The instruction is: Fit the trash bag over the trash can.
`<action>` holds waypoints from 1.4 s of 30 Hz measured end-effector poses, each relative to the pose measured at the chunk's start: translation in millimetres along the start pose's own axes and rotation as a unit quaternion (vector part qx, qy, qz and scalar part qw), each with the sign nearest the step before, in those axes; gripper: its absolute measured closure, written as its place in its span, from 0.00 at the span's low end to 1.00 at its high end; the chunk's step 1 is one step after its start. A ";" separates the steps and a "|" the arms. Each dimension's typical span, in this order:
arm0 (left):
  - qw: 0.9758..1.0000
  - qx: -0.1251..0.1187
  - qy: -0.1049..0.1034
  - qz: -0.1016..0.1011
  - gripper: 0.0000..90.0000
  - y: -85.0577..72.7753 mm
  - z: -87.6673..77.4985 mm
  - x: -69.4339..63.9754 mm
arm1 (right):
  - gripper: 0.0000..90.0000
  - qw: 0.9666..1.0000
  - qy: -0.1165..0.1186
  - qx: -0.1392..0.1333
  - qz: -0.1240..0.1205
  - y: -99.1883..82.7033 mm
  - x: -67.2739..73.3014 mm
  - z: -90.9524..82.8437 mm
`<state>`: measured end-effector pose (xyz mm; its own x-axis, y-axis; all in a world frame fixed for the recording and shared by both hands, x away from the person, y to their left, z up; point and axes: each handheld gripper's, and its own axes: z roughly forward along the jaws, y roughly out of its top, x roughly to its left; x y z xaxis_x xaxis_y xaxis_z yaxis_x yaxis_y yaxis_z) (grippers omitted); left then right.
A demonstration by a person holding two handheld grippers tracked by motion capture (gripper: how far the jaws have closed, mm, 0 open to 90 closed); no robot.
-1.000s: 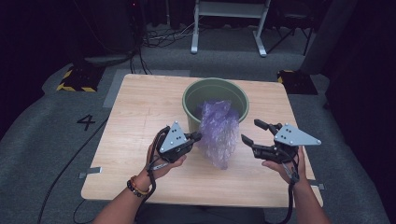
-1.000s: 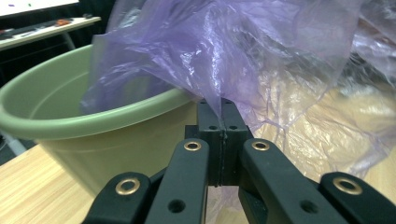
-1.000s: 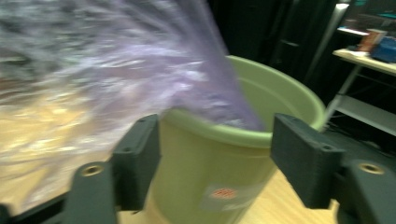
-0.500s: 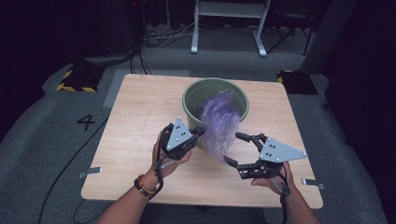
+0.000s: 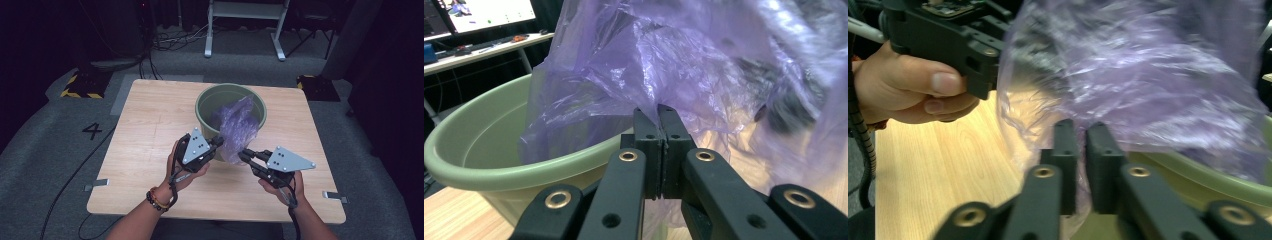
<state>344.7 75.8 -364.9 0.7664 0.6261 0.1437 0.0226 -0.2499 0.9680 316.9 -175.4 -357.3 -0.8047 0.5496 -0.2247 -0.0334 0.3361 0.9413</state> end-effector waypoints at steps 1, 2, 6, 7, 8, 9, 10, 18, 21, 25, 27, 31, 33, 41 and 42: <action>1.000 0.000 -0.001 -0.001 0.98 -0.4 -2.0 1.9 | 0.96 1.000 -0.001 -0.003 0.003 -0.5 -2.4 -1.1; 1.000 0.000 -0.001 -0.001 0.98 -0.4 -2.0 1.9 | 0.98 1.000 -0.004 -0.007 0.009 -1.1 -5.3 -2.5; 1.000 -0.004 0.008 -0.023 0.96 -5.5 -13.0 15.0 | 1.00 0.998 -0.030 -0.025 0.041 -5.6 -23.0 -9.2; 1.000 -0.004 0.008 -0.023 0.96 -5.5 -13.0 15.0 | 1.00 0.998 -0.032 -0.029 0.051 -7.1 -27.2 -10.6; 0.999 -0.004 0.016 -0.027 0.95 -7.4 -17.2 18.8 | 1.00 0.996 -0.043 -0.036 0.067 -9.8 -33.9 -12.3; 0.999 -0.004 0.016 -0.027 0.95 -7.4 -17.2 18.8 | 1.00 0.995 -0.053 -0.037 0.076 -11.2 -37.7 -12.9; 0.999 -0.008 0.024 -0.030 0.94 -8.5 -21.3 22.7 | 1.00 0.994 -0.067 -0.037 0.083 -13.1 -43.8 -13.0; 0.998 0.000 0.050 -0.039 0.96 -14.8 -23.8 41.0 | 1.00 0.987 -0.118 -0.027 0.107 -18.8 -67.9 -8.1; 0.997 0.007 0.058 -0.045 0.98 -19.6 -22.7 51.1 | 1.00 0.980 -0.144 -0.022 0.133 -24.4 -76.3 -7.5; 0.996 0.009 0.066 -0.059 0.99 -22.3 -20.4 67.1 | 1.00 0.974 -0.167 0.005 0.152 -31.2 -91.1 -5.3; 0.996 0.012 0.068 -0.064 0.99 -22.7 -18.4 74.3 | 1.00 0.971 -0.177 0.012 0.159 -34.3 -95.9 -4.6; 0.995 0.017 0.074 -0.066 0.99 -22.9 -14.2 81.8 | 1.00 0.966 -0.179 0.024 0.184 -41.5 -105.8 -2.5; 0.994 0.018 0.075 -0.073 0.99 -24.5 -10.3 87.3 | 1.00 0.963 -0.184 0.032 0.194 -46.9 -112.6 1.3; 0.993 0.025 0.082 -0.084 0.99 -30.5 0.1 96.9 | 0.61 0.964 -0.163 0.024 0.208 -51.2 -120.0 8.7; 0.993 0.023 0.079 -0.081 0.99 -29.7 -1.3 96.0 | 0.56 0.965 -0.159 0.020 0.207 -49.8 -119.4 5.2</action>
<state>416.7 144.3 -379.6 0.6398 0.7682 0.0210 0.1697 -0.1678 0.9711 417.8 -253.7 -378.6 -0.5207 0.8482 0.0967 0.2794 0.0623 0.9582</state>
